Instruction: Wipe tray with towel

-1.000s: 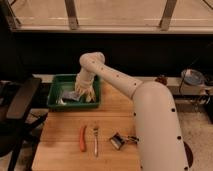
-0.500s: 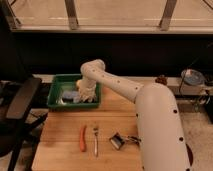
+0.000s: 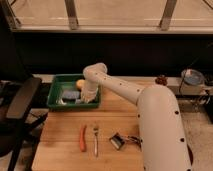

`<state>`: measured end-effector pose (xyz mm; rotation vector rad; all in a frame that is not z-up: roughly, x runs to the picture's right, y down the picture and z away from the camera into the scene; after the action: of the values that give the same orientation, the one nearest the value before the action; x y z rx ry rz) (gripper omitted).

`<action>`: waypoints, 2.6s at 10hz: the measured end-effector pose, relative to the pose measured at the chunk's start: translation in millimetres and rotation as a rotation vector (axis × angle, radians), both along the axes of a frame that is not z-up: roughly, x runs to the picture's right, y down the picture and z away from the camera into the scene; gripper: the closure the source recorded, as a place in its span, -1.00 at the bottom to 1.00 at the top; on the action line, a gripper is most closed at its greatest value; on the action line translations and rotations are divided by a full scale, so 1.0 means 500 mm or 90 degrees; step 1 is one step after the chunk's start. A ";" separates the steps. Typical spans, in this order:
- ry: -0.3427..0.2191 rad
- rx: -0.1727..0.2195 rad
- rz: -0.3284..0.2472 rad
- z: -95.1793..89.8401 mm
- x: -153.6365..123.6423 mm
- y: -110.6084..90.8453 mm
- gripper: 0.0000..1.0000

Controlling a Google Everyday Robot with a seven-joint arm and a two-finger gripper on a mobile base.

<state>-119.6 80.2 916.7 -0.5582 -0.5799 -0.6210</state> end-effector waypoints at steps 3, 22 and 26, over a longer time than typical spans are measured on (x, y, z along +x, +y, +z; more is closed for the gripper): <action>-0.034 0.032 -0.002 0.028 -0.039 -0.049 1.00; -0.097 0.020 0.015 0.049 -0.051 -0.080 1.00; -0.122 0.006 0.012 0.017 -0.083 -0.045 1.00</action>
<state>-161.1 57.5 925.2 -0.4866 -0.7607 -0.6626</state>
